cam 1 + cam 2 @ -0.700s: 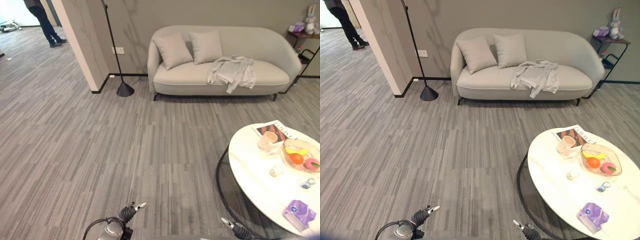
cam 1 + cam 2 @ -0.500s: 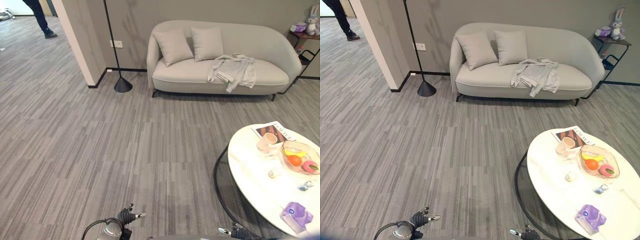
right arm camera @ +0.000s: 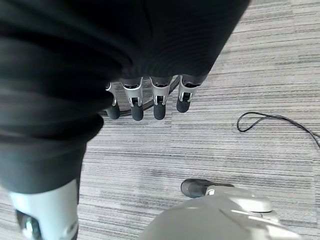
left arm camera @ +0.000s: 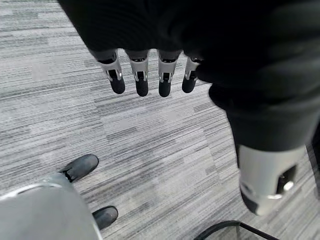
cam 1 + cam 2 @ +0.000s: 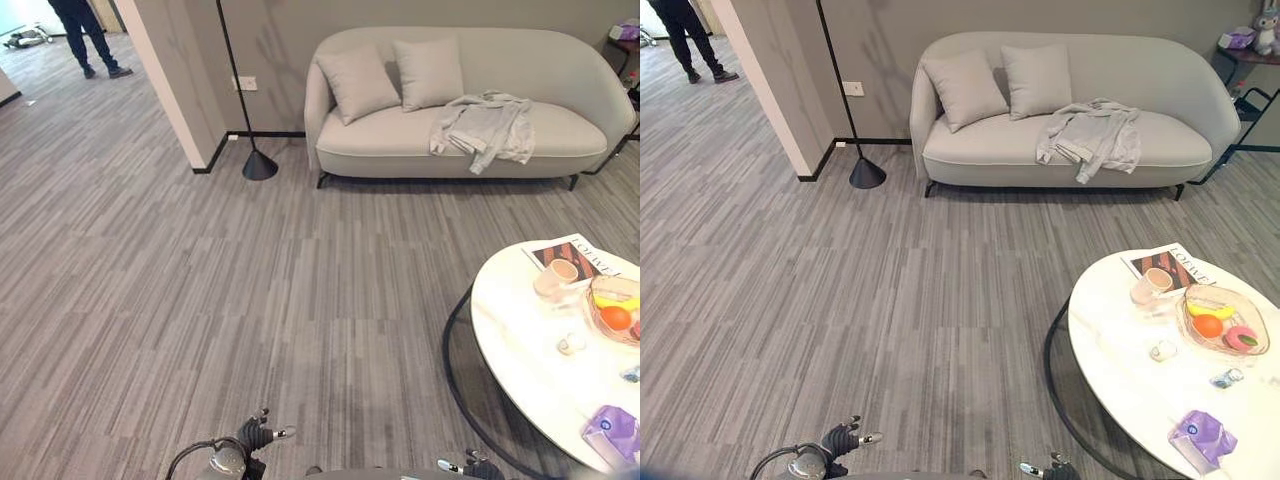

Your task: Hang the clothes on the sofa on the clothes rack.

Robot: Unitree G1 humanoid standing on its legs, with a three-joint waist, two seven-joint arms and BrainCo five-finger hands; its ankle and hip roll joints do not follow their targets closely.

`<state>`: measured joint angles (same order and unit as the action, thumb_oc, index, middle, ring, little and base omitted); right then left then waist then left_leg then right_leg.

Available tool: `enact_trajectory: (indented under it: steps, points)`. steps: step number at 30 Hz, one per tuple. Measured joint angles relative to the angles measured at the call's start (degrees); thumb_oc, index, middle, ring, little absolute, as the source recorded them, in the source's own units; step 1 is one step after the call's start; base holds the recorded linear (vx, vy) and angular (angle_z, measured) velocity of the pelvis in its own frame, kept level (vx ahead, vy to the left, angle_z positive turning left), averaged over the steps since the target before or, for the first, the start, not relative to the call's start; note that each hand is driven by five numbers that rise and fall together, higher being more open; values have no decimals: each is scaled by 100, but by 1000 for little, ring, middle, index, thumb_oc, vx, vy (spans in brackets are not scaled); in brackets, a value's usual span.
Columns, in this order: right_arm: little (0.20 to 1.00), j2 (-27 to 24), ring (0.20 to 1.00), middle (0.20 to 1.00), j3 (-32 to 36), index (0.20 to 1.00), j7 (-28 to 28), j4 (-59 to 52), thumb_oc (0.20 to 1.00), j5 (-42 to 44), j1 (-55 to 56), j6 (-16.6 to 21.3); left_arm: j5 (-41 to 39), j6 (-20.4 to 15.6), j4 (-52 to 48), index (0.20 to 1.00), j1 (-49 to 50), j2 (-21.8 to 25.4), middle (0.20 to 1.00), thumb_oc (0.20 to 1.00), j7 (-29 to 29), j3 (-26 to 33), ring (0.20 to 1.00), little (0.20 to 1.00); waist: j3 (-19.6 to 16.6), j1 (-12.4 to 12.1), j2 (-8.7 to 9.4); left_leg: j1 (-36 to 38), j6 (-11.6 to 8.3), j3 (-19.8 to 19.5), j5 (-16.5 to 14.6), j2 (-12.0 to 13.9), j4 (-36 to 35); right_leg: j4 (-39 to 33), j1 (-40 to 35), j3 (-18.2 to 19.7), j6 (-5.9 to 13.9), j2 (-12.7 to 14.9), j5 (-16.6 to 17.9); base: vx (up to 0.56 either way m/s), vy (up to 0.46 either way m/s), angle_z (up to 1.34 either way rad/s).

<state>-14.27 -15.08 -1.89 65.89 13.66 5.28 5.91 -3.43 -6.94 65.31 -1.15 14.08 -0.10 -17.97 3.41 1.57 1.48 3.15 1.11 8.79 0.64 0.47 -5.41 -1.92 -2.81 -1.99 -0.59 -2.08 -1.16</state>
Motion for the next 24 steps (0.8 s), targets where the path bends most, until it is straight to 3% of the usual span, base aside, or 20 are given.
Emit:
enact_trajectory:
  steps: [8,13,15,16,18,20,22,24]
  points:
    - [1000,-14,1000,1000,-4,1000,-9,-6,1000,-2,-246,-7,-15,4,-6,1000,-198,42,1000,1000,-3,-9,1000,1000,95,14,-15,-140,34,193,-23,-17,0,162,303,174,44,14,25,-11,81,-14]
    - [1000,-37,1000,1000,4,1000,-6,-32,1000,-2,-428,-8,-20,-3,-21,1000,-497,78,1000,1000,42,5,1000,1000,398,-3,59,-231,158,361,-97,-52,-2,565,639,388,184,36,-27,18,121,-20]
    - [1000,-48,1000,1000,25,1000,-5,16,1000,-1,-416,-9,-46,-3,-17,1000,-552,75,1000,1000,64,5,1000,1000,491,0,54,-251,182,392,-128,-54,-3,1018,893,468,327,36,-121,54,145,-8]
    - [1000,-82,1000,1000,38,1000,3,57,1000,-1,-379,-12,-46,-3,-9,1000,-562,52,1000,1000,60,-6,1000,1000,533,35,6,-275,228,382,-130,-56,-2,1615,1199,510,455,29,-206,46,136,6]
    - [1000,-113,1000,1000,38,1000,15,61,1000,-1,-376,-44,-46,2,8,1000,-572,30,1000,1000,58,-12,1000,1000,609,144,-58,-209,388,256,-60,-60,6,2606,1690,580,690,39,-421,72,96,30]
    - [1000,-95,1000,1000,30,1000,27,91,1000,4,-314,-42,-46,2,13,1000,-554,36,1000,1000,59,-18,1000,1000,649,166,-9,-131,512,186,-132,-142,38,3083,2006,829,837,155,-408,185,44,24]
    - [1000,-80,1000,1000,44,1000,21,103,1000,5,-339,-36,-45,9,46,1000,-535,37,1000,1000,51,-25,1000,1000,644,211,18,-89,538,107,-176,-168,37,3048,2179,940,842,327,-405,240,13,24]
    - [1000,-93,1000,1000,62,1000,22,133,1000,2,-322,-40,-59,9,37,1000,-461,53,1000,1000,35,-10,1000,1000,619,210,37,22,498,82,-281,-155,35,2210,2087,903,848,494,-322,243,-4,10]
